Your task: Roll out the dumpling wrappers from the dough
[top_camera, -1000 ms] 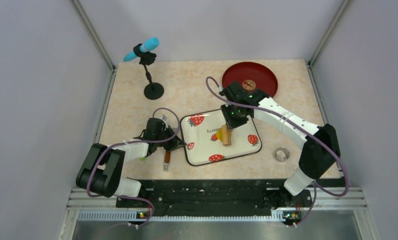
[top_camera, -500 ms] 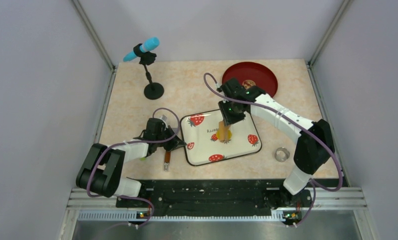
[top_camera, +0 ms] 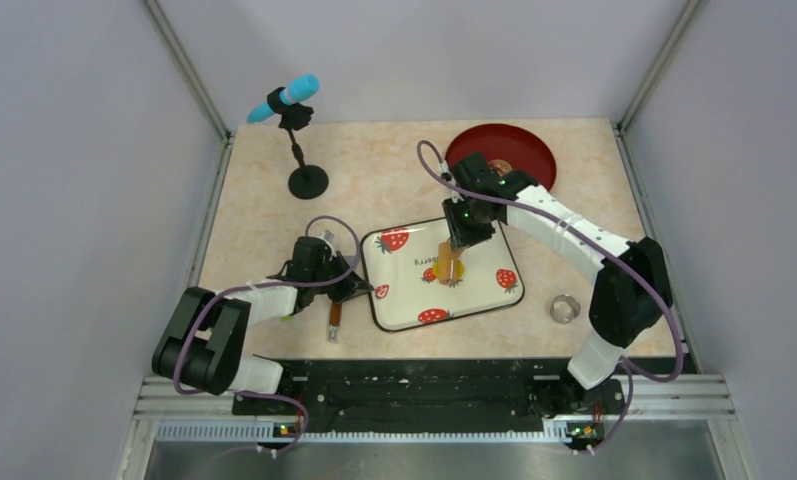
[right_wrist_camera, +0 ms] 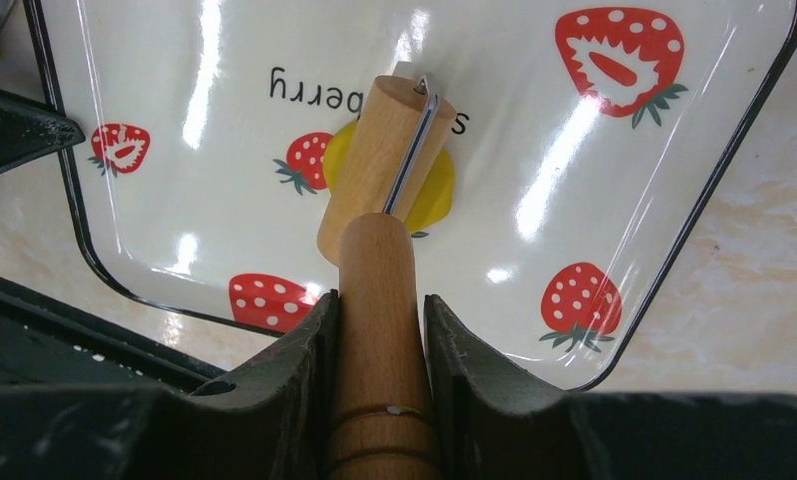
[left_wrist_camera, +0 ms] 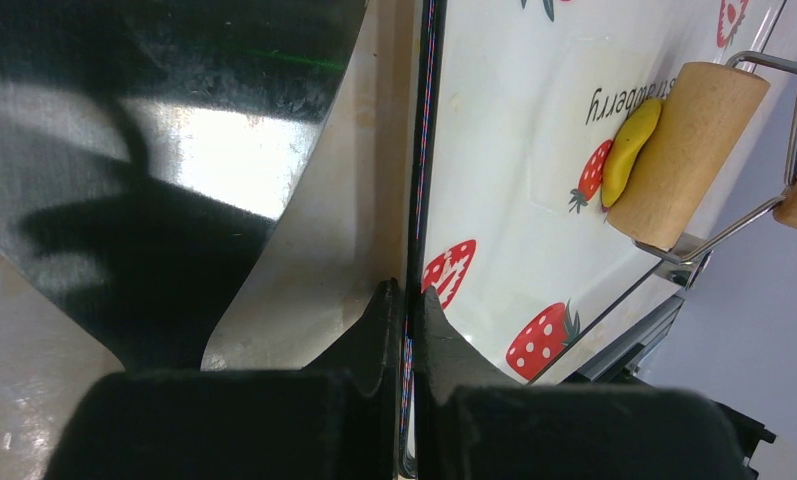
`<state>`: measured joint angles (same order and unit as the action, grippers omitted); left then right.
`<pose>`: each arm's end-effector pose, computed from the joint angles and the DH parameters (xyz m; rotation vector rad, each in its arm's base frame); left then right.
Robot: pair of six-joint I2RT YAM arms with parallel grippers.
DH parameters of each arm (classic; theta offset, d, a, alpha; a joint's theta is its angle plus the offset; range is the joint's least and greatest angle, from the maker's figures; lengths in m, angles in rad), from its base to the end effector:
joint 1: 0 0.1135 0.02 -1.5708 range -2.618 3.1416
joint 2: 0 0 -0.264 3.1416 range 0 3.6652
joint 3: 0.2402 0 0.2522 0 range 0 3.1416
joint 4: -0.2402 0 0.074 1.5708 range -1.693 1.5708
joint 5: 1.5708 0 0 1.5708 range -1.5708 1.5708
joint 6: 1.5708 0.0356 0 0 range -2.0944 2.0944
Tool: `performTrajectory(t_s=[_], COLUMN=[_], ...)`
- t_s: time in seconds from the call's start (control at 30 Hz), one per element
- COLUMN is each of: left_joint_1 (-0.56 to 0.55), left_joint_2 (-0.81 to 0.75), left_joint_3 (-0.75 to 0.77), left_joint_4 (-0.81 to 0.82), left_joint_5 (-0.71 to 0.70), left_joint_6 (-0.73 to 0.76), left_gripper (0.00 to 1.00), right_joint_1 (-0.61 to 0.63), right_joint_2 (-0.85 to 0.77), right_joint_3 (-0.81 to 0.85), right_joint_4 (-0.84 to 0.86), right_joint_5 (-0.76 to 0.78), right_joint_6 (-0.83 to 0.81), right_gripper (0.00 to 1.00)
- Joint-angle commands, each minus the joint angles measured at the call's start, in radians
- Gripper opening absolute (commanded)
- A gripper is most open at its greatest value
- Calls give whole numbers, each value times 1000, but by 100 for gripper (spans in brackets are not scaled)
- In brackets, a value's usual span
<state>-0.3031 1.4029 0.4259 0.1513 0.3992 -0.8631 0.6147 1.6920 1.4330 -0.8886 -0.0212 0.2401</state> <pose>0.2202 -0.0834 0.1258 -0.5124 2.5135 -0.9821 0.2847 0.2019 0.2709 -0.5186 2.7031 0.2716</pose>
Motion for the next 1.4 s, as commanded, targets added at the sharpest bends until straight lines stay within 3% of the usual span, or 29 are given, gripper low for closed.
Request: performTrajectory(t_s=[0.0, 0.63, 1.37], left_joint_1=[-8, -10, -18], left_joint_2=[31, 18, 21], left_joint_3=[-40, -52, -48], left_joint_4=[-61, -52, -58], left_joint_5=[-93, -101, -111], left_joint_6=[20, 12, 13], left_gripper=[0, 0, 0], right_joint_1=[-42, -68, -39], right_joint_2=[122, 235, 287], right_joint_3=[-117, -276, -237], right_joint_4=[-51, 81, 112], right_joint_5=[100, 26, -30], right_joint_6=[-20, -18, -21], right_gripper=[0, 0, 0])
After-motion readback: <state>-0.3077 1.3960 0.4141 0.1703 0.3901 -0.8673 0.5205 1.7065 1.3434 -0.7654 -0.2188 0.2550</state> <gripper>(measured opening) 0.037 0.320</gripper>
